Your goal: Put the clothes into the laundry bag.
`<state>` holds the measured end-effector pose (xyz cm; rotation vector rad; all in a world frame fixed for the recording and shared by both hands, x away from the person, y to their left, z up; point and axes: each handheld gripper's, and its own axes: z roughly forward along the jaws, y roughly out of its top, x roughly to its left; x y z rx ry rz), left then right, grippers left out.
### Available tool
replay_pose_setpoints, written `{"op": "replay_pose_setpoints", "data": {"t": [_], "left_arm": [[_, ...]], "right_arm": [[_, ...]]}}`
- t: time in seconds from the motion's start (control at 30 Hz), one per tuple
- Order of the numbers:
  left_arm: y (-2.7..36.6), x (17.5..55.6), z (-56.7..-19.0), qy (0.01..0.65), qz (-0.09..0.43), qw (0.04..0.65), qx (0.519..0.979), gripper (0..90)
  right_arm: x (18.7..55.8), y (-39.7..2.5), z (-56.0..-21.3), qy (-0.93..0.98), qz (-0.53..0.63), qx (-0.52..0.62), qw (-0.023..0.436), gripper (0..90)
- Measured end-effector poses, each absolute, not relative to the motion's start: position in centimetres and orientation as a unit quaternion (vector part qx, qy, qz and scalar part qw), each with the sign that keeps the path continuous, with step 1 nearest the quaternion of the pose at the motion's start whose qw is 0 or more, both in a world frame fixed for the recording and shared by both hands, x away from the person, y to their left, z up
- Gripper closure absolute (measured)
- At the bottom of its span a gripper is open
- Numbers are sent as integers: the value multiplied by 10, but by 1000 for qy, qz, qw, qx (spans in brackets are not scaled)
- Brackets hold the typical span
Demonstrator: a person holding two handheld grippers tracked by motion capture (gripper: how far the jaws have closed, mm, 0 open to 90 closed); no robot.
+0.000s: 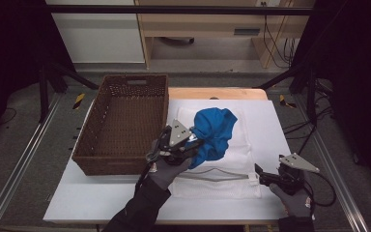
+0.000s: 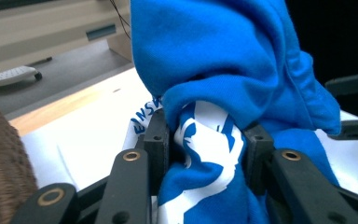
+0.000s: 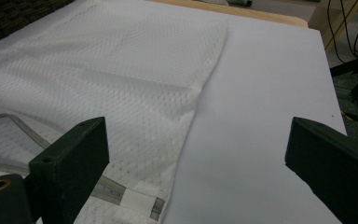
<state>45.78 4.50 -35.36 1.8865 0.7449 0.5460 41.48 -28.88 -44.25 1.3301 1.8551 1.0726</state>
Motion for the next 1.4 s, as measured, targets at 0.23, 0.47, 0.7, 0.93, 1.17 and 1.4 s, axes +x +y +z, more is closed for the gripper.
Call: {"op": "replay_pose_setpoints", "data": {"t": [0.23,0.47,0.7,0.93,1.17,1.4], "left_arm": [[23,468,-380,308,208,484,792,623],[7,479,-410,315,192,469,802,620],[-7,489,-436,323,187,438,818,612],[-11,496,-451,327,174,427,825,586],[-14,498,-457,326,168,413,834,456],[2,490,-439,323,174,433,823,314]], "right_arm": [[415,-290,-443,701,403,503,305,66],[415,-291,-444,701,403,505,304,67],[416,-290,-445,703,401,503,302,66],[416,-289,-446,703,402,505,300,67],[417,-288,-446,705,402,501,301,66],[416,-287,-443,703,405,499,304,66]]}}
